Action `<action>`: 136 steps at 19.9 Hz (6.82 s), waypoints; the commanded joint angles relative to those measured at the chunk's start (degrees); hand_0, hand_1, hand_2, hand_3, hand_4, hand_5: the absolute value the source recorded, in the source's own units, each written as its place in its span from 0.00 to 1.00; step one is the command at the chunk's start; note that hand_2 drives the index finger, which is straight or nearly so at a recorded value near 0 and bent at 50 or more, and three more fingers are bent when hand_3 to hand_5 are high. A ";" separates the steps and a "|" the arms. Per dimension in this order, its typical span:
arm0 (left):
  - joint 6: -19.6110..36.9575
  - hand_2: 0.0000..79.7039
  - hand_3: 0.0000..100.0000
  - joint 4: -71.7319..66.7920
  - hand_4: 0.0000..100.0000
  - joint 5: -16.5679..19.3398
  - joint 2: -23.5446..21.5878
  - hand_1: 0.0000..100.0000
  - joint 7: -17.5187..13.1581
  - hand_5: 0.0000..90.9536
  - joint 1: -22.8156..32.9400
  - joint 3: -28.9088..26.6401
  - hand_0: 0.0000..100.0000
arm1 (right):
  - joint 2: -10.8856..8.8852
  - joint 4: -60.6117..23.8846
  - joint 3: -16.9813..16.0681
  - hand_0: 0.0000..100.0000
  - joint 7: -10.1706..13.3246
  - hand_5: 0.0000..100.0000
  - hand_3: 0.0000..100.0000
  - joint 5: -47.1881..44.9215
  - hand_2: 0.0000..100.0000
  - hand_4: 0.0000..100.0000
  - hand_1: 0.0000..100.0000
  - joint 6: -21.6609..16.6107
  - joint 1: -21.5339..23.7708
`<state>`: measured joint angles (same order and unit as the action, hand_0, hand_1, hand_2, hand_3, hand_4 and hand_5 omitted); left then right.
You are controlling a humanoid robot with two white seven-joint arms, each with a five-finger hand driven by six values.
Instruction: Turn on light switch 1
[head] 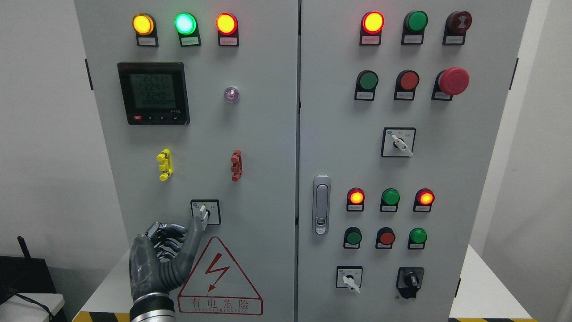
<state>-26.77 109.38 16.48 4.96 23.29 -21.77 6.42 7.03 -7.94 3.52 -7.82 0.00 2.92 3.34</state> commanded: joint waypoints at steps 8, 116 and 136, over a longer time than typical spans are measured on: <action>-0.21 0.71 0.76 -2.16 0.82 -0.22 0.41 0.45 3.95 0.87 -0.46 3.51 0.11 | 0.00 0.03 0.00 0.12 0.00 0.00 0.00 -0.97 0.00 0.00 0.39 -0.02 0.00; -5.48 0.71 0.79 -6.29 0.84 -2.68 0.67 0.20 7.47 0.88 -5.47 5.97 0.61 | 0.00 0.03 0.00 0.12 0.00 0.00 0.00 -0.97 0.00 0.00 0.39 -0.02 0.00; -5.22 0.71 0.80 -6.20 0.83 -3.56 0.67 0.25 7.38 0.87 -5.03 5.97 0.02 | 0.00 -0.06 0.00 0.12 0.00 0.00 0.00 -1.05 0.00 0.00 0.39 -0.02 0.00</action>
<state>-32.13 103.11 13.07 5.62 30.64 -27.11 12.39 7.03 -7.94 3.52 -7.81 0.00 2.92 3.34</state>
